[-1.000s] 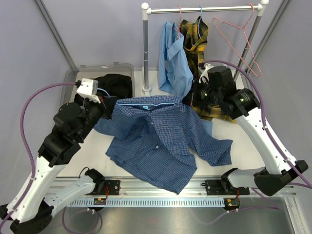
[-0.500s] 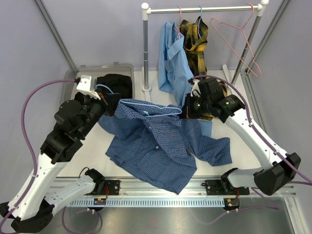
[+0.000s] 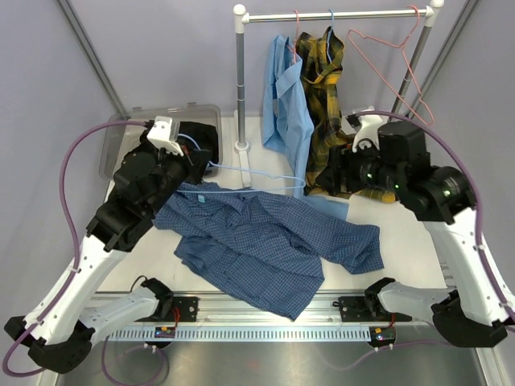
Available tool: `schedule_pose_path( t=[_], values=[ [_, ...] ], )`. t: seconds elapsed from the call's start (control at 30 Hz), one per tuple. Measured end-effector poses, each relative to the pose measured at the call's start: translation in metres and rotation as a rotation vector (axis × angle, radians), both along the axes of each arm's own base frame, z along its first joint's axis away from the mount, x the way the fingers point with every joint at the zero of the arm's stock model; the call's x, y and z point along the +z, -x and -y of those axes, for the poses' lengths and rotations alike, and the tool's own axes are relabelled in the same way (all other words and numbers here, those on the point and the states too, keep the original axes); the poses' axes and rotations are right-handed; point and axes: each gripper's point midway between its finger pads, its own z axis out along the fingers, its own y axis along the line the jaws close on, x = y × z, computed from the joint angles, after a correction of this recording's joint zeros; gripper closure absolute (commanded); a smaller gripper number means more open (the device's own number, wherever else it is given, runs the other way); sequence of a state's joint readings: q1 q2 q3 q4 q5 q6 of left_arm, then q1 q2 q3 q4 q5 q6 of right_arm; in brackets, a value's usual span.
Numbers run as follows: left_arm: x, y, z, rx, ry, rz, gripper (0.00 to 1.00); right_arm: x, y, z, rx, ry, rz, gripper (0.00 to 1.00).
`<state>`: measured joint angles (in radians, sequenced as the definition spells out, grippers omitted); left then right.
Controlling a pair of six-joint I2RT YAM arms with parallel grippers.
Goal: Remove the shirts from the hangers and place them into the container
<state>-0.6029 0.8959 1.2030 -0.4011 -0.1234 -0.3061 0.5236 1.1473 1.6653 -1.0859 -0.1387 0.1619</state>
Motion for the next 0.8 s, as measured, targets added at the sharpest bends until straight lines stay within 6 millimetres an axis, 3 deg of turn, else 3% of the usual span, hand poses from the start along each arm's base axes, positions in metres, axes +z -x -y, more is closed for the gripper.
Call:
schedule_pose_path(
  t=[0.17, 0.27, 0.4, 0.57, 0.67, 0.8],
  values=[
    [-0.015, -0.009, 0.011, -0.025, -0.036, -0.037, 1.0, 0.042, 0.016, 0.002, 0.072, -0.04, 0.113, 0.2],
    [-0.026, -0.013, 0.027, -0.06, -0.062, -0.069, 1.0, 0.051, 0.019, -0.008, 0.123, -0.064, 0.118, 0.2],
    [-0.029, -0.014, 0.052, -0.122, -0.084, -0.085, 1.0, 0.038, 0.012, -0.032, 0.19, -0.051, 0.063, 0.2],
    [-0.02, -0.012, 0.067, -0.165, -0.093, -0.066, 1.0, 0.002, -0.004, -0.069, 0.273, 0.004, -0.028, 0.22],
    [-0.012, -0.01, 0.069, -0.18, -0.094, -0.046, 1.0, -0.013, -0.007, -0.077, 0.29, 0.03, -0.062, 0.3],
    [-0.008, -0.01, 0.069, -0.184, -0.103, -0.029, 1.0, -0.014, -0.004, -0.082, 0.316, 0.033, -0.061, 0.43]
  ],
)
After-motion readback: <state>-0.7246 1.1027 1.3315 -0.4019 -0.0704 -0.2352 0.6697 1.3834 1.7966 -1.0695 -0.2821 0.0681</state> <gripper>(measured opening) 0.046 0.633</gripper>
